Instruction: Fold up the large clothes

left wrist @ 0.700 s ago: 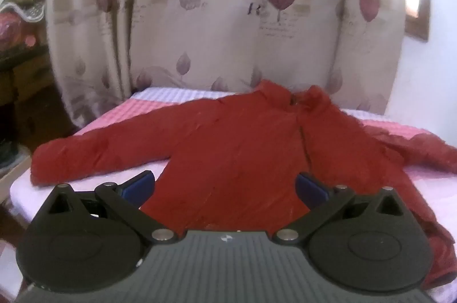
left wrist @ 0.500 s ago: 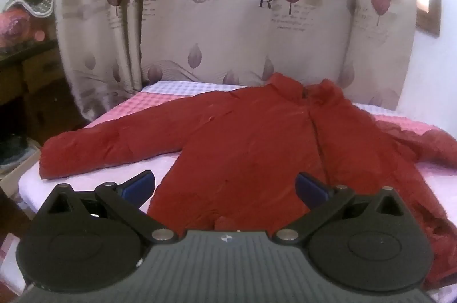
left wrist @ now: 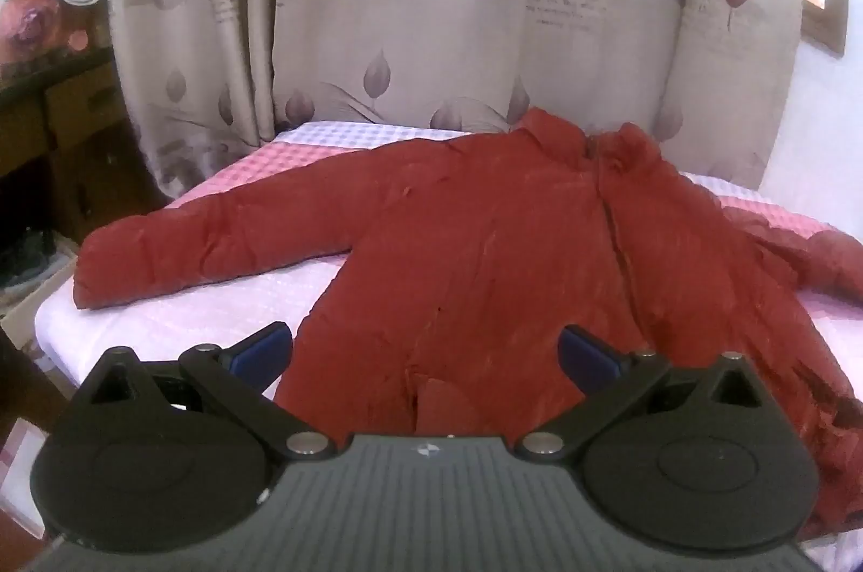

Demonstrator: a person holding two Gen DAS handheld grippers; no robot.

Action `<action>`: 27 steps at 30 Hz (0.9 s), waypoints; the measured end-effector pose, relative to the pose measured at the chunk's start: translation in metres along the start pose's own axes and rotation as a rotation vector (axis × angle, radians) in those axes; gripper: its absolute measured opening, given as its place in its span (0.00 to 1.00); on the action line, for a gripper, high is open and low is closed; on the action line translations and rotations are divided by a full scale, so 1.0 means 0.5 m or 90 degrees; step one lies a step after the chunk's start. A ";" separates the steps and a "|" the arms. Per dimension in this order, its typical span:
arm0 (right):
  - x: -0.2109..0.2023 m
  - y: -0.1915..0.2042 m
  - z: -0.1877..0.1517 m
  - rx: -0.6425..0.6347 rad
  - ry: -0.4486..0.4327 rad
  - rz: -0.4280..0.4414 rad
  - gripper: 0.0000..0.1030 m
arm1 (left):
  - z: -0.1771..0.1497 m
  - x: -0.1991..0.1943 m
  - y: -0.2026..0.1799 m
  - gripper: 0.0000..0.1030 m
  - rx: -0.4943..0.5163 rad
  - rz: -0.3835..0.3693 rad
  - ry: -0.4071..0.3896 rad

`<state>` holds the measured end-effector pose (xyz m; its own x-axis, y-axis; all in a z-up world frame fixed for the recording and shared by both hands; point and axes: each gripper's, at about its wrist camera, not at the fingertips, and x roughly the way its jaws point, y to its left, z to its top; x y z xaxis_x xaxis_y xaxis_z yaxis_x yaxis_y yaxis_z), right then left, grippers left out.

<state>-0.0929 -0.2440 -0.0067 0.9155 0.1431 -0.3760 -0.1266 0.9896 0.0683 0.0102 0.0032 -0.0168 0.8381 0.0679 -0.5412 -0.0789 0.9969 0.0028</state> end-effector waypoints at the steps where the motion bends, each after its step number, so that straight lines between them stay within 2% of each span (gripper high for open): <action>1: 0.002 0.000 -0.001 0.001 0.003 0.003 1.00 | -0.001 0.000 0.000 1.00 0.002 0.000 0.000; 27: 0.021 0.016 -0.001 0.006 0.046 0.035 1.00 | -0.001 0.028 0.011 1.00 0.019 -0.018 0.022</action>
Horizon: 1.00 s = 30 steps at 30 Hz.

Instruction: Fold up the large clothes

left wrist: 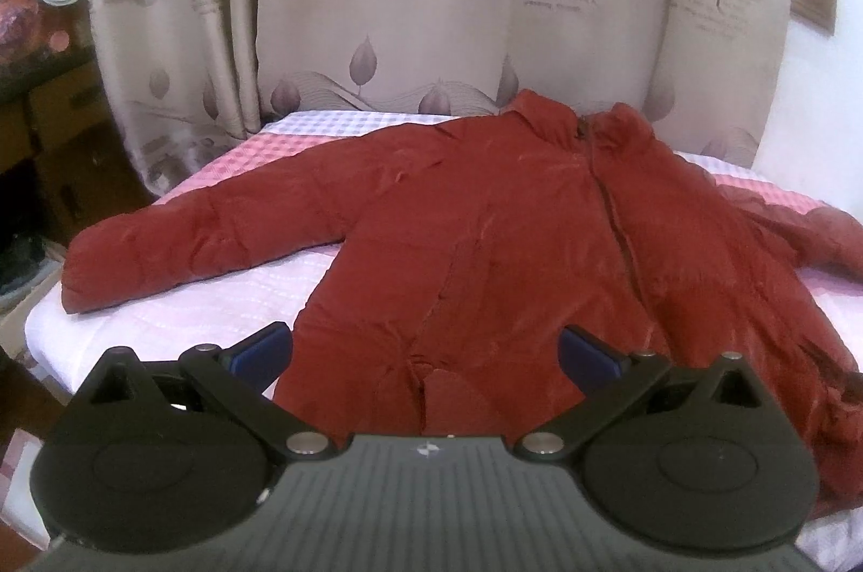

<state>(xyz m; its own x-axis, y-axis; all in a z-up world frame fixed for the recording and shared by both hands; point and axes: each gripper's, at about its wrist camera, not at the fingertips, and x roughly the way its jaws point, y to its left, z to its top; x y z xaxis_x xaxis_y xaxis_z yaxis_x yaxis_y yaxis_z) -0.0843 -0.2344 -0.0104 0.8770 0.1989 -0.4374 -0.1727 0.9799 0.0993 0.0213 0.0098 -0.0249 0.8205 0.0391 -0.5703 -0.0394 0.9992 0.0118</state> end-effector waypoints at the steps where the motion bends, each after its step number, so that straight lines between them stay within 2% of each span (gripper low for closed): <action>1: 0.001 0.001 -0.002 -0.001 0.001 0.000 1.00 | 0.001 0.003 0.006 1.00 -0.006 -0.004 0.003; 7: 0.004 0.003 -0.007 0.005 0.007 0.001 1.00 | 0.010 0.026 0.075 1.00 -0.076 -0.015 0.008; 11: 0.007 0.001 -0.006 -0.001 0.005 0.004 1.00 | 0.014 0.034 0.127 1.00 -0.111 0.008 0.002; 16: -0.005 -0.071 0.008 0.044 -0.031 -0.016 1.00 | 0.016 0.044 0.174 1.00 -0.147 0.023 0.008; 19: -0.006 -0.162 0.017 0.106 -0.054 -0.055 1.00 | 0.017 0.048 0.179 1.00 -0.146 0.029 0.011; 22: 0.002 -0.291 0.015 0.188 -0.076 -0.125 1.00 | 0.018 0.043 0.166 1.00 -0.132 0.025 0.007; 24: 0.017 -0.397 0.010 0.261 -0.068 -0.166 1.00 | 0.021 0.038 0.152 1.00 -0.119 0.018 0.003; 28: 0.040 -0.589 -0.023 0.447 -0.066 -0.182 1.00 | 0.035 0.022 0.115 1.00 -0.094 -0.006 -0.016; 30: 0.062 -0.666 -0.036 0.510 -0.071 -0.172 1.00 | 0.044 0.017 0.094 1.00 -0.084 -0.014 -0.025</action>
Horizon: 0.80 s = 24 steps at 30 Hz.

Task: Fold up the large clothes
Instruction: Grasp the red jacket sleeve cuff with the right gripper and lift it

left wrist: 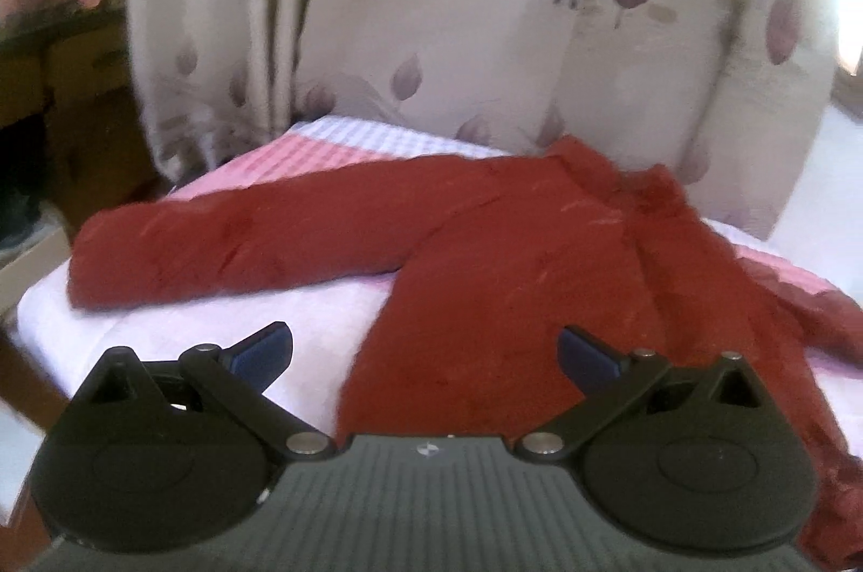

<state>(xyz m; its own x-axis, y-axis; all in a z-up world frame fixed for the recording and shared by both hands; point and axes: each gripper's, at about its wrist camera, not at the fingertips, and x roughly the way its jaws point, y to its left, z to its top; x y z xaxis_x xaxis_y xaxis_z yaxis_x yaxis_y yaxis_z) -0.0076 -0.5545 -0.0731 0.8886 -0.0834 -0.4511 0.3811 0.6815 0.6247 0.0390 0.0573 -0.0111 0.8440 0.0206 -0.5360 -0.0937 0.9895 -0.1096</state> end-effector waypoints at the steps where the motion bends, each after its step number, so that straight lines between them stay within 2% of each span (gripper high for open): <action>1: 0.023 -0.025 0.020 0.024 0.003 -0.004 1.00 | 0.004 0.001 -0.011 1.00 0.005 -0.004 0.000; 4: 0.089 -0.092 0.072 0.080 0.003 -0.018 0.97 | 0.011 0.005 -0.041 1.00 0.019 -0.016 0.009; 6: 0.141 -0.135 0.110 0.136 0.011 -0.036 0.89 | 0.011 0.009 -0.055 1.00 0.022 -0.016 0.015; 9: 0.193 -0.181 0.139 0.190 0.008 -0.045 0.89 | 0.013 0.014 -0.065 1.00 0.022 -0.011 0.016; 12: 0.245 -0.204 0.162 0.207 0.013 -0.056 0.88 | 0.017 0.023 -0.072 1.00 0.023 -0.004 0.025; 15: 0.273 -0.214 0.174 0.224 -0.011 -0.051 0.88 | 0.021 0.034 -0.079 1.00 0.026 0.006 0.031; 19: 0.298 -0.200 0.190 0.207 -0.022 -0.073 0.88 | 0.016 0.051 -0.088 1.00 0.031 0.013 0.047; 20: 0.313 -0.201 0.196 0.202 -0.026 -0.079 0.84 | 0.014 0.053 -0.088 1.00 0.033 0.012 0.051; 21: 0.324 -0.195 0.201 0.184 -0.025 -0.098 0.58 | 0.012 0.057 -0.091 1.00 0.035 0.012 0.054; 22: 0.340 -0.189 0.208 0.159 -0.010 -0.129 0.39 | 0.011 0.060 -0.094 1.00 0.039 0.013 0.057; 24: 0.344 -0.190 0.213 0.146 0.002 -0.129 0.24 | 0.008 0.066 -0.098 1.00 0.046 0.016 0.061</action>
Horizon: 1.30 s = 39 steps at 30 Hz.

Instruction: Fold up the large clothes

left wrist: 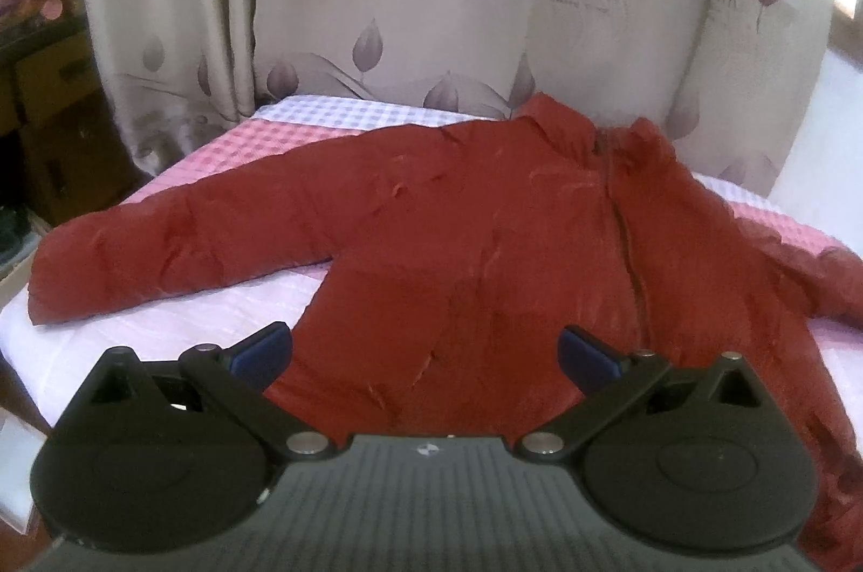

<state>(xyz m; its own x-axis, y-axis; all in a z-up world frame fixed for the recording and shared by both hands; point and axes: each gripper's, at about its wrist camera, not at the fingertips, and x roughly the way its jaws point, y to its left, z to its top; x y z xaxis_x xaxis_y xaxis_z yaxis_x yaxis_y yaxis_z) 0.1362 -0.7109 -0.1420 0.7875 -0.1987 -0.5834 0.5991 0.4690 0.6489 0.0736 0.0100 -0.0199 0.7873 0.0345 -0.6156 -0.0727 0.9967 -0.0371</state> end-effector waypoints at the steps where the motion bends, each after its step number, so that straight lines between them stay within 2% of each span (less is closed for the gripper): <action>1: 0.005 0.003 0.007 0.000 0.004 0.008 0.20 | 0.000 0.002 0.000 1.00 0.002 0.001 0.002; 2: 0.002 0.011 0.014 -0.006 -0.001 0.011 0.15 | 0.000 0.004 0.001 1.00 0.003 0.001 0.004; 4: -0.029 0.045 0.027 -0.018 -0.040 0.038 0.13 | 0.001 0.004 0.007 1.00 0.002 -0.001 0.005; 7: -0.112 0.150 0.035 -0.059 -0.116 0.150 0.12 | 0.005 0.001 0.018 1.00 -0.013 -0.006 -0.002; 11: -0.213 0.360 -0.001 -0.169 -0.150 0.308 0.12 | 0.004 -0.008 0.030 1.00 -0.032 -0.022 -0.007; 13: -0.250 0.470 -0.044 -0.238 -0.152 0.370 0.12 | 0.000 -0.016 0.035 1.00 -0.035 -0.028 -0.011; 16: -0.273 0.603 -0.138 -0.303 -0.119 0.458 0.12 | -0.005 -0.029 0.046 1.00 -0.040 -0.040 -0.023; 19: -0.266 0.692 -0.256 -0.353 -0.063 0.502 0.12 | -0.003 -0.037 0.060 1.00 -0.045 -0.044 -0.032; 23: -0.218 0.736 -0.417 -0.418 0.010 0.496 0.12 | -0.008 -0.041 0.086 1.00 -0.057 -0.049 -0.037; 28: -0.152 0.723 -0.603 -0.535 0.080 0.428 0.12 | -0.016 -0.031 0.117 1.00 -0.071 -0.043 -0.027; 36: -0.096 0.704 -0.746 -0.661 0.174 0.377 0.13 | -0.021 -0.003 0.134 1.00 -0.097 -0.051 0.000; 39: -0.075 0.710 -0.789 -0.729 0.238 0.347 0.15 | -0.022 -0.005 0.124 1.00 -0.088 -0.052 -0.004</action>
<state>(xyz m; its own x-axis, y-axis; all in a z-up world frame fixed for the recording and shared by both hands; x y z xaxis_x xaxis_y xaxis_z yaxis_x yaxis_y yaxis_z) 0.2623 -0.1976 -0.0826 0.6889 0.4067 -0.6000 -0.3849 0.9067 0.1727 0.0602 0.0706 -0.0293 0.7976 -0.0456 -0.6015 -0.0913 0.9765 -0.1951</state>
